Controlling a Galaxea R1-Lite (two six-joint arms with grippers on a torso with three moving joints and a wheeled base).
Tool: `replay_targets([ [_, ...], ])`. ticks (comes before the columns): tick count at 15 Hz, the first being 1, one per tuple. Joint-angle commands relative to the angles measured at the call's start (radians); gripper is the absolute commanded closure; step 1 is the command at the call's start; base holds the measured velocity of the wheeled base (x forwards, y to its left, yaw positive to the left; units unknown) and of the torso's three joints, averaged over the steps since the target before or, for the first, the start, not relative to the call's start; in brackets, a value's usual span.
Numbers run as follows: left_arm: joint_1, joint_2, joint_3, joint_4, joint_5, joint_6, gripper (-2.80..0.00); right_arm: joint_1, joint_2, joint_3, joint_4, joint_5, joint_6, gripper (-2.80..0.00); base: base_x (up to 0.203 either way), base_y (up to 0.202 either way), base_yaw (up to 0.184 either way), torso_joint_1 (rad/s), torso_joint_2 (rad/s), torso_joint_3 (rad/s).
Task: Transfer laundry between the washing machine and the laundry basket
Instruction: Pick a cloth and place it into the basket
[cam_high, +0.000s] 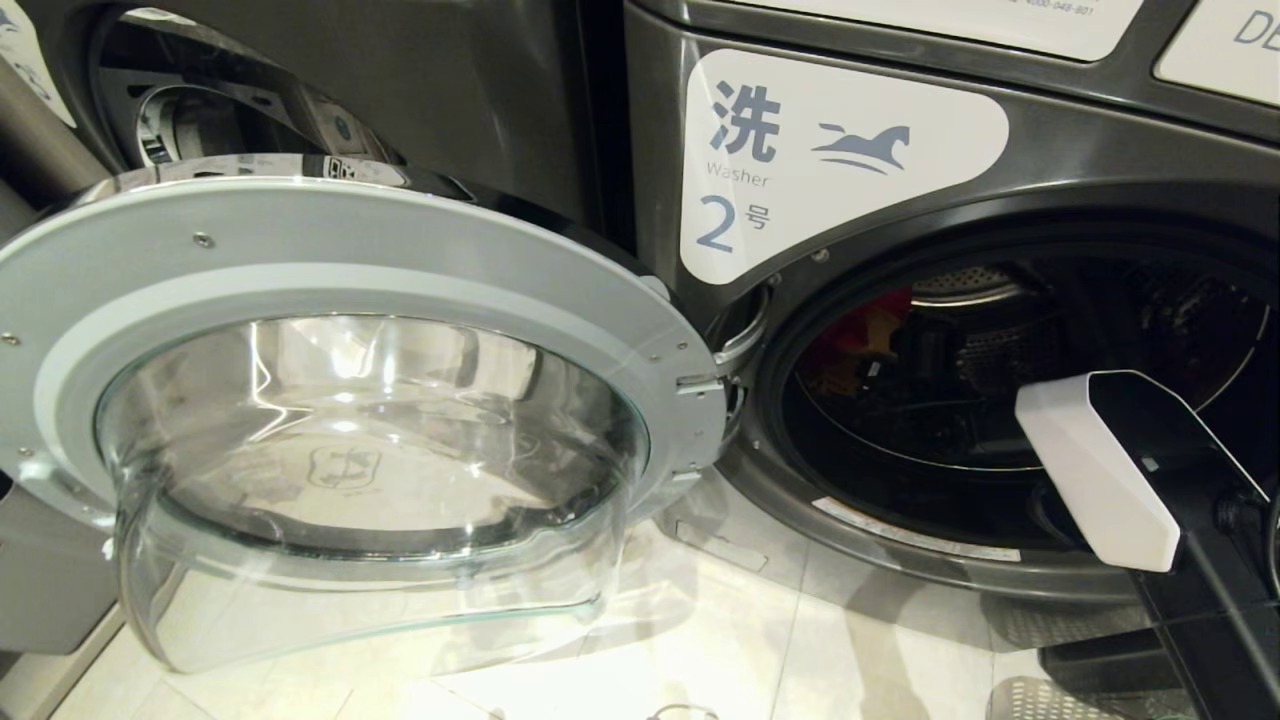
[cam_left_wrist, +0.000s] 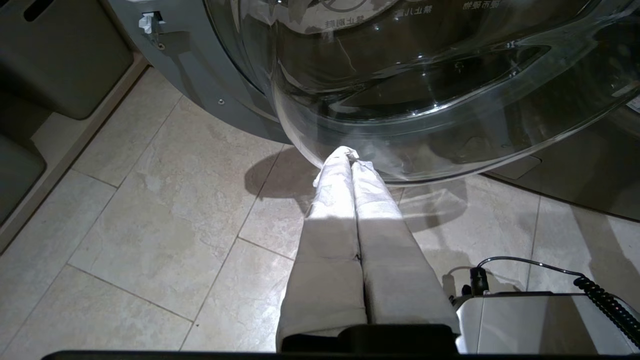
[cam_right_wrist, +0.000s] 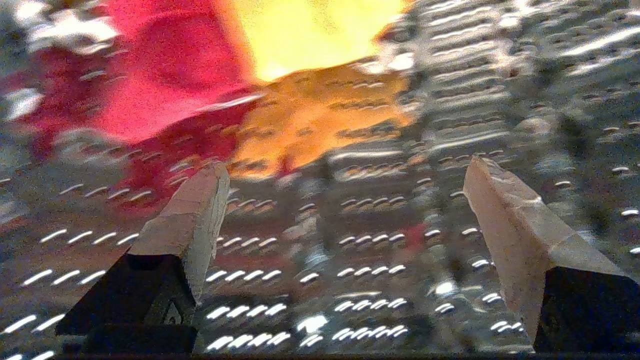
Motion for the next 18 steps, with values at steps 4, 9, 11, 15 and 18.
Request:
replay_targets([
  [4, 0.0, 0.001, 0.0, 0.0, 0.0, 0.0, 0.0, -0.003, 0.003, 0.0, 0.0, -0.001, -0.002, -2.8, 0.0, 0.0, 0.0, 0.0, 0.0, 0.0],
  [9, 0.0, 0.001, 0.0, 0.001, 0.0, 0.0, 0.0, -0.002, 0.004, 0.0, -0.005, -0.001, -0.003, -2.8, 0.0, 0.0, 0.0, 0.0, 0.0, 0.0],
  [11, 0.0, 0.001, 0.0, 0.0, 0.0, 0.0, 0.0, 0.007, -0.009, 0.001, -0.001, -0.002, -0.003, -2.8, 0.0, 0.0, 0.0, 0.0, 0.0, 0.0],
  [15, 0.0, 0.001, 0.0, 0.0, 0.0, 0.0, 0.0, 0.024, -0.042, 0.003, 0.022, -0.006, -0.013, -2.8, 0.0, 0.0, 0.0, 0.0, 0.0, 0.0],
  [18, 0.0, 0.001, 0.0, 0.0, 0.0, 0.0, 0.0, 0.025, -0.064, 0.009, 0.051, -0.013, -0.014, -2.8, 0.0, 0.0, 0.0, 0.0, 0.0, 0.0],
])
